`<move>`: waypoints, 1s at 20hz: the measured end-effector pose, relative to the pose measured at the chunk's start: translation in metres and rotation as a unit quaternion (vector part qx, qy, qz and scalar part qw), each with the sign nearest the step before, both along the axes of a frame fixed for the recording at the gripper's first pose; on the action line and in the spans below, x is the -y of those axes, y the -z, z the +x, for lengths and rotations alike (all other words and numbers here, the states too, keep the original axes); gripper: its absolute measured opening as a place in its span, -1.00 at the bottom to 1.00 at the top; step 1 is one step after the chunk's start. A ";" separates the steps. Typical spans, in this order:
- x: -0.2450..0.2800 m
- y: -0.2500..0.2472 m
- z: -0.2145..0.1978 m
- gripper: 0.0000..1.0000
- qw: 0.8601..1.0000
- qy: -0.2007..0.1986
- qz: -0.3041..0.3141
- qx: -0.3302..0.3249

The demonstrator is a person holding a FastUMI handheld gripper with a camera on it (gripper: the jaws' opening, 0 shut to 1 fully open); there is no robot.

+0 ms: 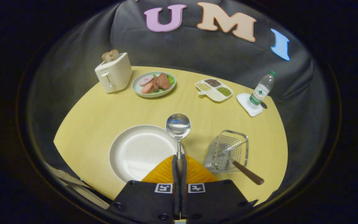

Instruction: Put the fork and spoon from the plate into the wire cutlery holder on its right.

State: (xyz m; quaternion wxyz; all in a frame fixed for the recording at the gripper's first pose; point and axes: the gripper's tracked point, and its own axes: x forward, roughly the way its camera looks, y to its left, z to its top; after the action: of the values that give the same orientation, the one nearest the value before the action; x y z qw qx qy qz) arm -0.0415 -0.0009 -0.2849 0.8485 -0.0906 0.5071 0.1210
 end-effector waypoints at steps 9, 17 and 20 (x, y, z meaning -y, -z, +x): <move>0.059 -0.016 0.006 -0.93 0.999 0.025 -0.029 -0.005; 0.093 -0.008 -0.007 -0.88 0.997 0.042 -0.059 -0.041; 0.095 -0.006 -0.008 -0.85 0.996 0.043 -0.062 -0.046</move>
State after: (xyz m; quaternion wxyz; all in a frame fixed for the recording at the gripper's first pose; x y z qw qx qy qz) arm -0.0499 -0.0957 -0.2787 0.8217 -0.1154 0.5552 0.0564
